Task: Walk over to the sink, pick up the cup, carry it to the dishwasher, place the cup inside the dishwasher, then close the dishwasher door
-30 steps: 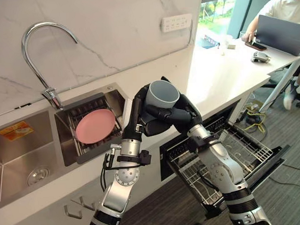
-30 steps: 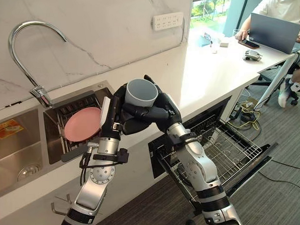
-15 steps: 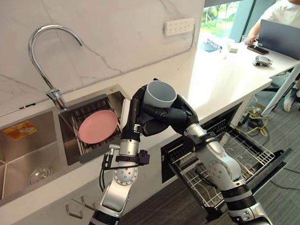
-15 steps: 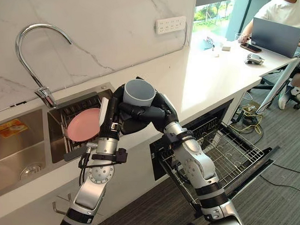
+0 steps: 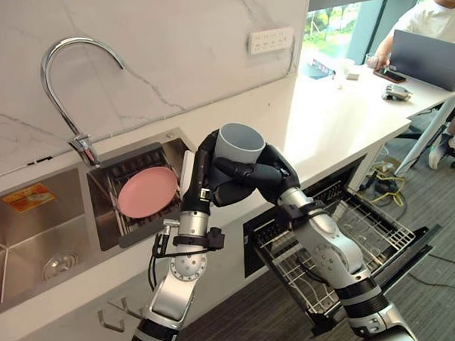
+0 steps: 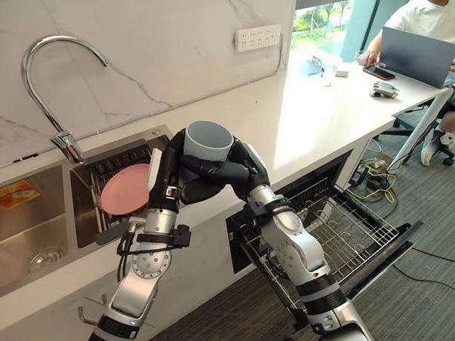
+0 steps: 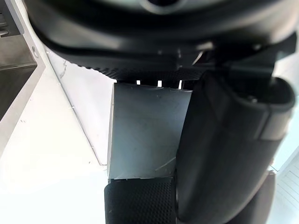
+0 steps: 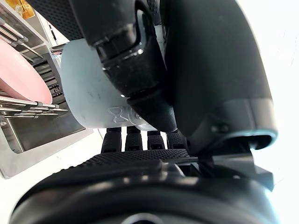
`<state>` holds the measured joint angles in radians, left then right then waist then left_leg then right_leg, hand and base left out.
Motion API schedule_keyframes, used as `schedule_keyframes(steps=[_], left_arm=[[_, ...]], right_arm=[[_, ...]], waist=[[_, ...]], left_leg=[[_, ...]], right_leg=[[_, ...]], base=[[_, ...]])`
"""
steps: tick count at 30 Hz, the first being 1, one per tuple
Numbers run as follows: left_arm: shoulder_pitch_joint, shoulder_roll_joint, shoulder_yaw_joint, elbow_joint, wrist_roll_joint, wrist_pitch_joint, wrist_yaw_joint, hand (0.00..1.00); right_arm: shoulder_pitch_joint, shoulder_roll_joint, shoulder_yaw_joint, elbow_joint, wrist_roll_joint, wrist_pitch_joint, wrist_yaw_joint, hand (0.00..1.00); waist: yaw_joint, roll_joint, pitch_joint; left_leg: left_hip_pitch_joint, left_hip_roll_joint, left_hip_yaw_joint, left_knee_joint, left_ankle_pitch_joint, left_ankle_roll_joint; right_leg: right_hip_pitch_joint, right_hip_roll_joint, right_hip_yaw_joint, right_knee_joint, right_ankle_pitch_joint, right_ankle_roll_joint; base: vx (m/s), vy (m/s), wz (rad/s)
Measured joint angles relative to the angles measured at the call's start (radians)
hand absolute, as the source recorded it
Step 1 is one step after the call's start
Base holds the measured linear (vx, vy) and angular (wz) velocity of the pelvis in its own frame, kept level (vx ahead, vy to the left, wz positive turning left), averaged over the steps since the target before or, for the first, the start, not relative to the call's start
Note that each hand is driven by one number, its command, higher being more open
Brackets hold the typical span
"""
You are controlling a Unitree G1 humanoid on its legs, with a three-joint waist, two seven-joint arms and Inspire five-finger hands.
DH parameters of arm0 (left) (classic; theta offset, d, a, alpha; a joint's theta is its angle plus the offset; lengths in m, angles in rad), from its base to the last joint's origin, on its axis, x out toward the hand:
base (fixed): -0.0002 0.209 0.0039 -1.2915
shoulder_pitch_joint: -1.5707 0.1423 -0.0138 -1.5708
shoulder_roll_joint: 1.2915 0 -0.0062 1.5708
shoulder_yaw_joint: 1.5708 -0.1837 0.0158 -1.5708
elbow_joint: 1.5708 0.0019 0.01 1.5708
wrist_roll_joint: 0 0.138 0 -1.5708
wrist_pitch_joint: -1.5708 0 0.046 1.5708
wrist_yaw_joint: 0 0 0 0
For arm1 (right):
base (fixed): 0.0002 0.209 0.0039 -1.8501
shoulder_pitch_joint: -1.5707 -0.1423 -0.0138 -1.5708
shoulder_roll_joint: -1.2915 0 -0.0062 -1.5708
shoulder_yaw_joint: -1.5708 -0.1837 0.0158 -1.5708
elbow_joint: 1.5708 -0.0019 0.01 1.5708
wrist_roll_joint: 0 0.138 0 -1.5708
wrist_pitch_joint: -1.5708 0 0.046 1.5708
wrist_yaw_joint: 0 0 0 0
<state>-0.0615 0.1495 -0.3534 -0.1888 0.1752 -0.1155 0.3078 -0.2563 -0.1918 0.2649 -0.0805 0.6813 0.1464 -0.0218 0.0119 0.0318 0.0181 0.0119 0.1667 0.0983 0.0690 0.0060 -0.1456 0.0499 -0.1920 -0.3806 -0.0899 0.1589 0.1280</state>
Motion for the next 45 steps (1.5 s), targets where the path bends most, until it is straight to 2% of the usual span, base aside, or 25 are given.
schedule_keyframes(steps=[5,11,14,18,20,29,33,36,38,40,45], left_arm=[[0.0,-0.002,-0.014,0.006,-0.056,-0.029,0.022,1.0],[-0.009,-0.005,-0.077,0.049,-0.079,-0.081,0.033,1.0],[0.045,-0.003,-0.188,0.074,-0.126,-0.093,0.012,1.0],[0.059,-0.001,-0.263,0.116,-0.127,-0.093,-0.03,1.0],[0.056,-0.014,-0.263,0.115,-0.128,-0.096,-0.04,1.0],[0.042,-0.022,-0.232,0.055,-0.166,-0.135,-0.054,1.0],[0.042,-0.041,-0.206,0.029,-0.393,-0.154,-0.153,1.0],[0.046,-0.045,-0.194,0.028,-0.55,-0.151,-0.227,1.0],[0.056,-0.047,-0.193,0.027,-0.662,-0.134,-0.275,1.0],[0.089,-0.049,-0.188,0.026,-0.754,-0.09,-0.343,1.0],[0.161,-0.05,-0.196,0.026,-0.863,-0.004,-0.448,1.0]], right_arm=[[0.0,0.02,0.03,0.0,-0.034,-0.059,-0.067,0.0],[-0.001,0.075,0.03,0.0,-0.114,-0.148,-0.209,0.0],[-0.029,0.121,-0.073,0.002,-0.175,-0.211,-0.322,0.0],[-0.079,0.117,-0.178,0.011,-0.185,-0.282,-0.422,0.0],[-0.089,0.107,-0.232,0.015,-0.205,-0.327,-0.463,0.0],[-0.087,0.097,-0.344,0.016,-0.209,-0.393,-0.525,0.0],[-0.074,0.087,-0.432,0.015,-0.227,-0.427,-0.556,0.0],[-0.036,0.065,-0.51,-0.01,-0.255,-0.427,-0.578,0.0],[-0.007,0.049,-0.572,-0.027,-0.276,-0.427,-0.59,0.0],[0.024,0.025,-0.64,-0.028,-0.29,-0.428,-0.594,0.0],[0.123,0.01,-0.724,-0.029,-0.291,-0.43,-0.59,0.0]], waist=[[0.0,0.0,0.0],[-0.003,0.0,0.0],[0.001,0.0,0.0],[-0.006,0.0,0.0],[-0.016,0.0,0.0],[-0.028,0.001,0.001],[-0.027,0.0,0.002],[-0.027,0.001,0.004],[-0.03,0.001,0.009],[-0.039,0.001,0.016],[-0.059,0.002,0.027]], left_leg=[[0.006,0.001,0.009,-0.004,0.0,0.0],[0.018,0.0,0.026,-0.01,0.0,0.0],[0.018,-0.001,0.028,-0.012,0.0,0.0],[0.022,-0.001,0.041,-0.014,0.0,0.0],[0.027,-0.001,0.046,-0.015,0.0,0.0],[0.028,0.0,0.05,-0.016,0.0,0.0],[0.028,0.0,0.051,-0.019,0.0,0.0],[0.028,-0.001,0.051,-0.021,0.0,0.0],[0.027,-0.001,0.052,-0.022,0.0,0.0],[0.027,-0.001,0.053,-0.023,-0.001,0.0],[0.021,0.0,0.056,-0.023,-0.003,0.0]], right_leg=[[-0.002,0.001,0.011,0.0,0.001,-0.001],[-0.005,0.0,0.026,0.0,0.002,-0.001],[-0.006,0.0,0.027,0.0,0.002,-0.001],[-0.012,0.0,0.04,0.003,0.005,-0.001],[-0.012,0.0,0.045,0.004,0.006,-0.001],[-0.015,0.0,0.047,0.0,0.006,-0.002],[-0.017,0.0,0.047,0.0,0.005,-0.001],[-0.018,0.0,0.048,0.0,0.004,0.0],[-0.02,-0.001,0.049,0.0,0.003,0.001],[-0.021,-0.001,0.049,0.0,0.002,0.003],[-0.032,0.0,0.056,0.0,0.001,0.003]], base=[[0.0,0.0,-0.06],[0.0,0.003,-0.06],[0.0,0.0,0.0],[0.0,0.006,-0.1],[-0.01,0.007,-0.07],[-0.01,0.001,0.0],[0.0,0.0,0.0],[0.0,0.0,0.0],[0.0,0.0,0.0],[0.0,0.0,0.0],[0.0,0.002,-0.04]])
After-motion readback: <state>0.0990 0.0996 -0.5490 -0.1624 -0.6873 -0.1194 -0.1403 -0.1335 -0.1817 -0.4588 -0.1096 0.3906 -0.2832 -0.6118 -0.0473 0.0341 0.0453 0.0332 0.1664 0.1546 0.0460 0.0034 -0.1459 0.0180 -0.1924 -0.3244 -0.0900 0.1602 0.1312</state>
